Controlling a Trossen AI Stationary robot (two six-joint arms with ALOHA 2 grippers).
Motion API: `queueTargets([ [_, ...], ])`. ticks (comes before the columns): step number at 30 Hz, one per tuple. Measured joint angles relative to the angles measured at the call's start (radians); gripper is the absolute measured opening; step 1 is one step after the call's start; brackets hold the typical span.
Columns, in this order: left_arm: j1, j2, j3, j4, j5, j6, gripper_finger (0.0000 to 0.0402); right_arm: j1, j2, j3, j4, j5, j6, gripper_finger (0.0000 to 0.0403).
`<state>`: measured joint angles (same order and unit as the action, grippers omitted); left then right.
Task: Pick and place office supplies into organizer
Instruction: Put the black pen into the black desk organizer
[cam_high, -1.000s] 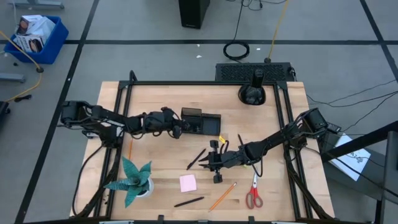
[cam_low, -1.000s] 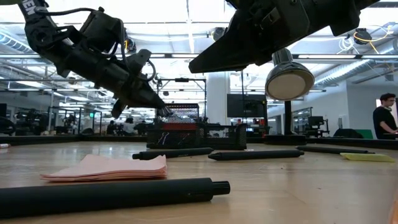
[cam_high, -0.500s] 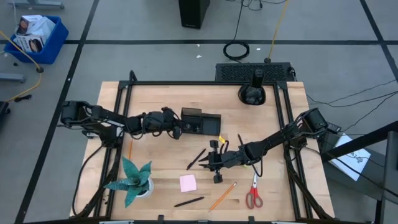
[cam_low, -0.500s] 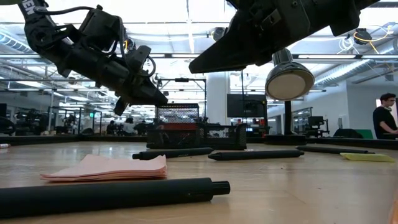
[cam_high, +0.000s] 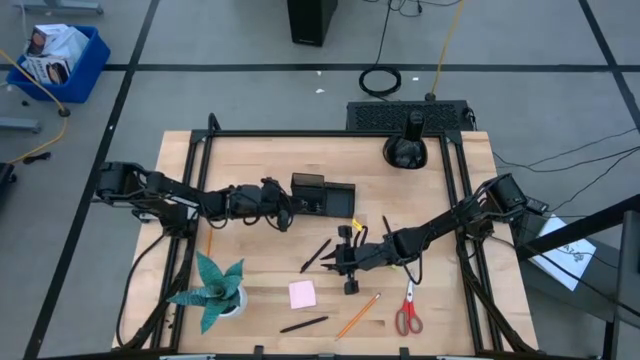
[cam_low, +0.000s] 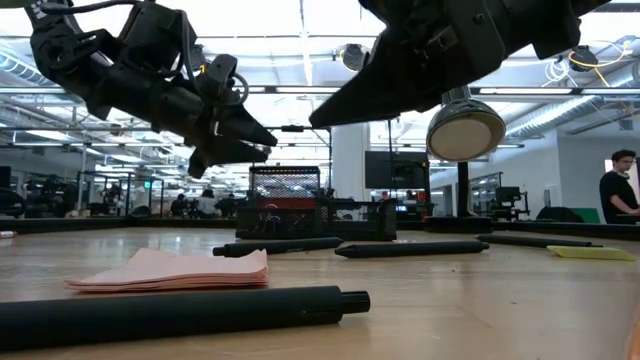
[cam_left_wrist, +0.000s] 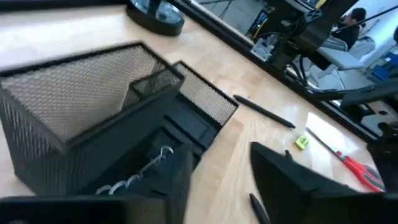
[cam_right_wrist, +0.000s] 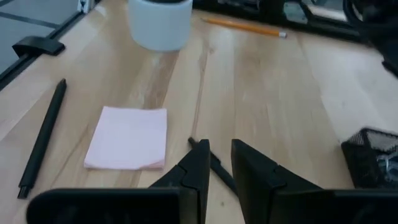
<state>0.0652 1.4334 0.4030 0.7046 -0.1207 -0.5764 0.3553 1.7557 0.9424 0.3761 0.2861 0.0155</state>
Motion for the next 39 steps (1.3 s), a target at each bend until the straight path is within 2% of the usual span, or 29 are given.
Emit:
queueTargets([
  [4, -0.008, -0.003, 0.000, 0.012, 0.072, -0.073, 0.0248, 0.000, -0.014, 0.000, -0.124, -0.001, 0.008, 0.0061],
  [9, -0.092, -0.008, 0.000, 0.063, 0.094, -0.025, 0.0280, 0.014, -0.070, 0.000, -0.269, -0.003, -0.033, 0.0061],
  [13, -0.160, -0.008, 0.000, 0.094, 0.093, -0.007, 0.0284, 0.020, -0.130, 0.000, -0.366, -0.022, -0.016, 0.0061],
  [17, -0.228, -0.008, 0.000, 0.113, 0.076, 0.024, 0.0285, 0.019, -0.147, 0.000, -0.432, -0.170, 0.000, 0.0061],
  [21, -0.270, -0.008, 0.000, 0.113, 0.064, 0.056, 0.0285, 0.032, -0.148, 0.000, -0.454, -0.236, 0.023, 0.0061],
  [27, -0.288, -0.008, 0.000, 0.109, 0.044, 0.048, 0.0285, 0.033, -0.148, 0.000, -0.489, -0.236, -0.085, 0.0061],
  [31, -0.309, -0.008, 0.000, 0.106, 0.042, 0.050, 0.0285, 0.024, -0.148, 0.000, -0.608, -0.209, -0.174, 0.0068],
  [35, -0.323, -0.008, 0.000, 0.116, 0.003, 0.059, 0.0285, -0.015, -0.148, 0.000, -0.723, -0.144, -0.164, 0.0090],
  [39, -0.323, -0.008, 0.000, 0.117, -0.011, 0.060, 0.0285, -0.038, -0.148, 0.000, -0.697, -0.131, -0.214, 0.0116],
])
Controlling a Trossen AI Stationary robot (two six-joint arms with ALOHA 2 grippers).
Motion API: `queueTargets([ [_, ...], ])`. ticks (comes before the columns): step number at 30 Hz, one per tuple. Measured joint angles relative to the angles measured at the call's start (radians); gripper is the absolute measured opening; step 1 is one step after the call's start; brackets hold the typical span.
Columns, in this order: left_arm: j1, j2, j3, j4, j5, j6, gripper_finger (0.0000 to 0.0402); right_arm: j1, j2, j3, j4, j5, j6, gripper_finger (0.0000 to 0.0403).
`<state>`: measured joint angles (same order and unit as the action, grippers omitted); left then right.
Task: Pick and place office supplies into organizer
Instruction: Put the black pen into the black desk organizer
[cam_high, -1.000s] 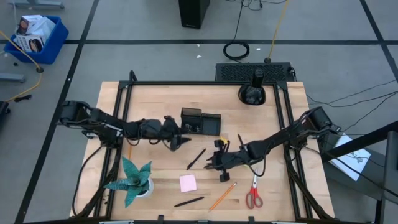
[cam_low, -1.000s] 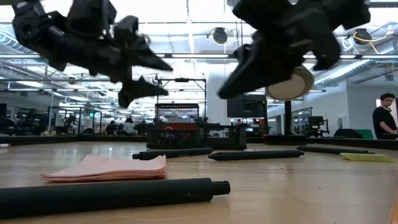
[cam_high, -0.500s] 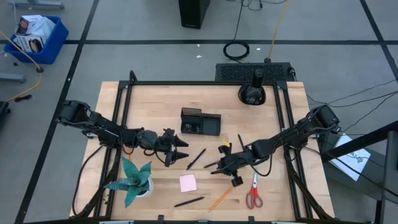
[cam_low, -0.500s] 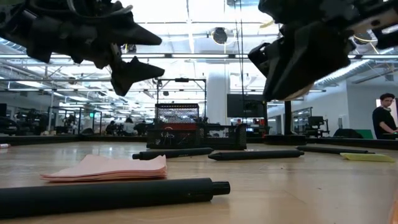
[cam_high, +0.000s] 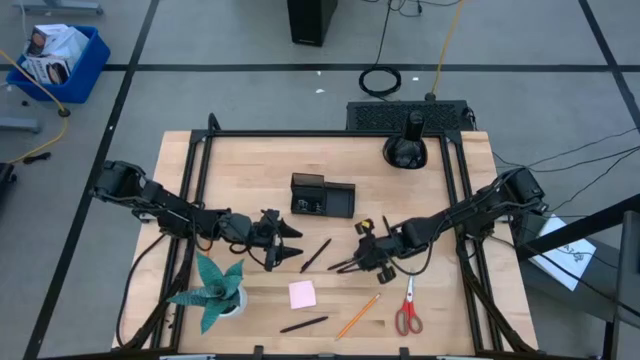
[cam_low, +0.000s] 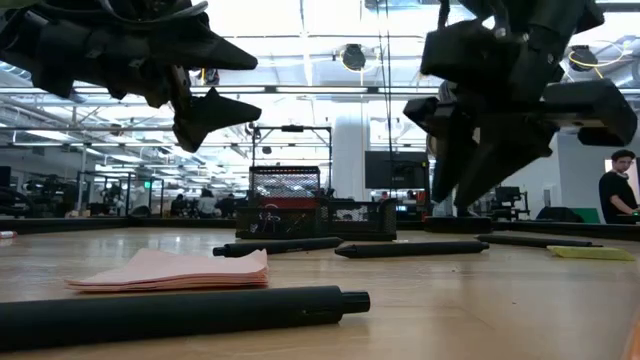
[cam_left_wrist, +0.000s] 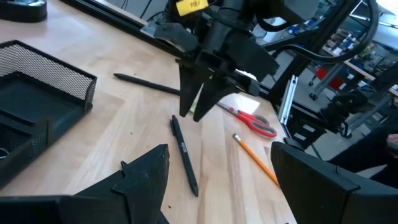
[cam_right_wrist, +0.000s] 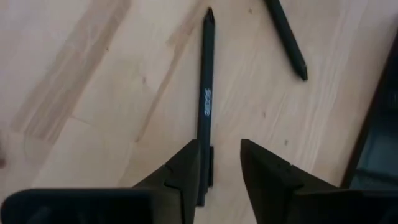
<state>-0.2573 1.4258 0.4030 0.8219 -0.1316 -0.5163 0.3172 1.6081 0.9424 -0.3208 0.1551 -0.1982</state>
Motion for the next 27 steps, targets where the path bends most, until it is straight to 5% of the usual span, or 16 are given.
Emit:
queueTargets([
  [27, 0.035, 0.000, 0.000, 0.021, -0.011, 0.052, 0.0285, -0.055, 0.024, -0.188, 0.234, -0.109, 0.037, 0.0117],
])
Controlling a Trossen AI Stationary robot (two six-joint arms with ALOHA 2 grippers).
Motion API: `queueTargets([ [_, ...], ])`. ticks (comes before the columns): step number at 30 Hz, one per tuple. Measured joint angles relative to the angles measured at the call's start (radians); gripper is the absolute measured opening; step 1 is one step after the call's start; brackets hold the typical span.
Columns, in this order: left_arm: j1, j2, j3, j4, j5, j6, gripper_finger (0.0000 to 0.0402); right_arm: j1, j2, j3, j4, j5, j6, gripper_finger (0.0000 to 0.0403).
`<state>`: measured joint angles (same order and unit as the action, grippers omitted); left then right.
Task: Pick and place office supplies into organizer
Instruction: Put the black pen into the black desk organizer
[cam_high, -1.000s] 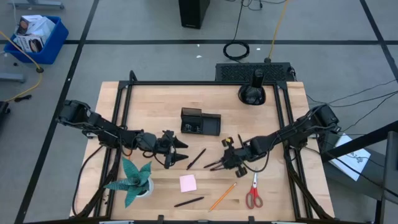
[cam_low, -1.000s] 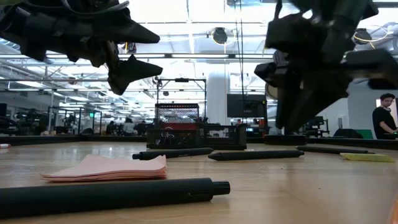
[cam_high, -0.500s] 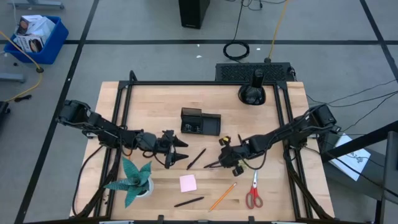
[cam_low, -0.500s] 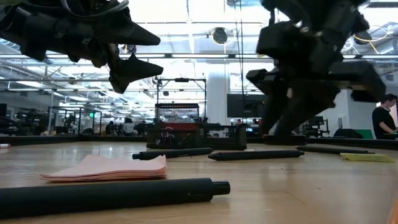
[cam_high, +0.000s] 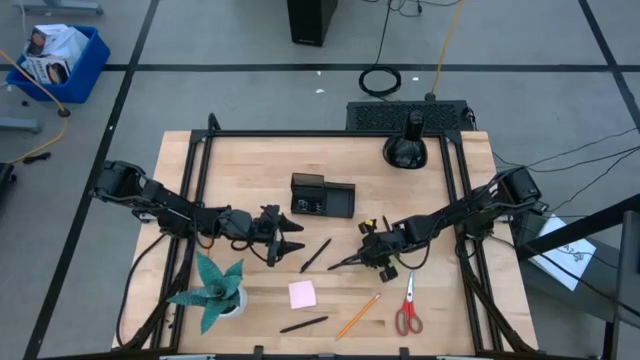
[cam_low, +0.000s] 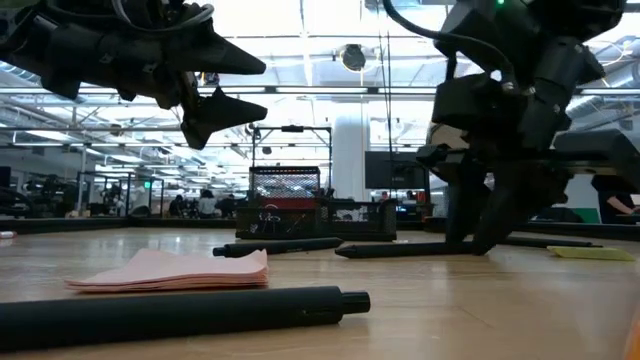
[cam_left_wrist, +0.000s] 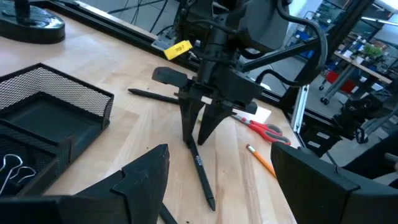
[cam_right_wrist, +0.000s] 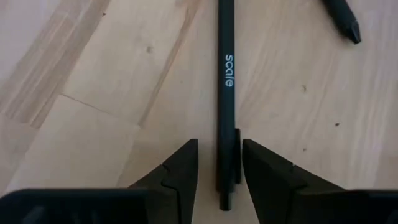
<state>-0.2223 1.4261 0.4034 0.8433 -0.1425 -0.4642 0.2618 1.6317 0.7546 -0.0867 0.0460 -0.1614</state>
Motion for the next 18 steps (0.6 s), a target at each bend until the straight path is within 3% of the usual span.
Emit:
queueTargets([
  [8, 0.029, 0.000, 0.000, 0.032, -0.016, 0.013, 0.0285, -0.001, -0.001, -0.029, 0.020, 0.004, 0.024, 0.0097],
  [18, 0.046, 0.000, 0.000, 0.045, -0.016, -0.001, 0.0285, 0.000, 0.001, -0.030, 0.045, 0.005, 0.045, 0.0033],
])
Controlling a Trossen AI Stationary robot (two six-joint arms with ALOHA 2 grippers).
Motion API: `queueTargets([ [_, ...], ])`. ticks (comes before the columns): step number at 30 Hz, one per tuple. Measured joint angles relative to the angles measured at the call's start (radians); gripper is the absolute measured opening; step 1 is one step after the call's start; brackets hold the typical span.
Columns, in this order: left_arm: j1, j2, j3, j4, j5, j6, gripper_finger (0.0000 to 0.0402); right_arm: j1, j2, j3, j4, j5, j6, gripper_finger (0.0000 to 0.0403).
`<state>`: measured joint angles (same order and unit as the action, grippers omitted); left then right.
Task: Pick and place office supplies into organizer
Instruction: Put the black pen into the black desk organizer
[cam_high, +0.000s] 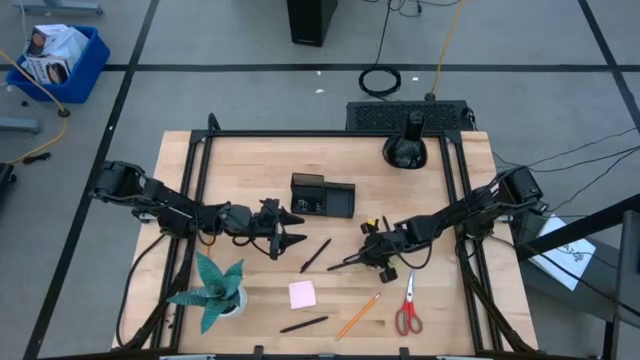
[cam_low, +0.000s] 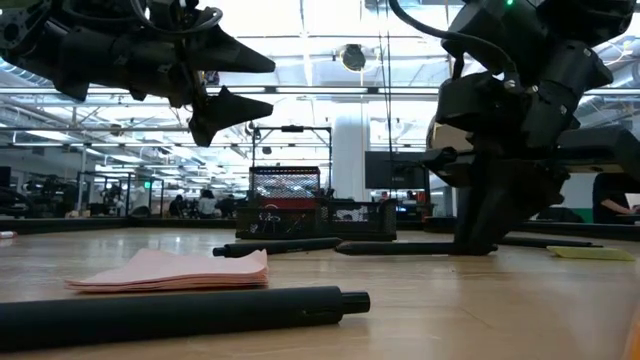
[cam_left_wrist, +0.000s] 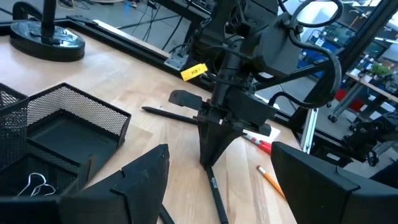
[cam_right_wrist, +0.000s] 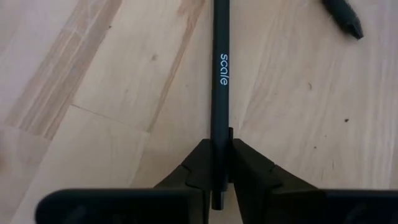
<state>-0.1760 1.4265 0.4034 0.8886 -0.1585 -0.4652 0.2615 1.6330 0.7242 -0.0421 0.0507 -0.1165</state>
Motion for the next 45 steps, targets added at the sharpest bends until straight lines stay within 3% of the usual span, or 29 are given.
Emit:
queueTargets([
  [7, 0.000, 0.000, 0.000, 0.001, 0.000, -0.022, 0.0285, 0.000, -0.007, -0.003, 0.059, 0.009, -0.022, 0.0033],
  [14, 0.016, 0.000, 0.000, -0.001, 0.017, -0.161, 0.0285, 0.000, -0.066, -0.005, 0.070, 0.059, -0.076, 0.0030],
  [29, 0.144, 0.000, 0.000, -0.003, 0.539, -0.568, 0.0285, 0.002, -0.108, -0.001, 0.196, 0.137, -0.234, 0.0028],
  [35, 0.166, 0.000, 0.000, -0.003, 0.569, -0.800, 0.0285, 0.002, -0.108, -0.001, 0.248, 0.137, -0.310, 0.0029],
  [38, 0.170, 0.000, 0.000, -0.013, 0.610, -0.865, 0.0285, 0.002, -0.108, -0.001, 0.279, 0.146, -0.331, 0.0031],
  [45, 0.148, 0.000, 0.000, -0.045, 0.603, -0.998, 0.0285, 0.009, -0.108, -0.001, 0.332, 0.161, -0.375, 0.0026],
])
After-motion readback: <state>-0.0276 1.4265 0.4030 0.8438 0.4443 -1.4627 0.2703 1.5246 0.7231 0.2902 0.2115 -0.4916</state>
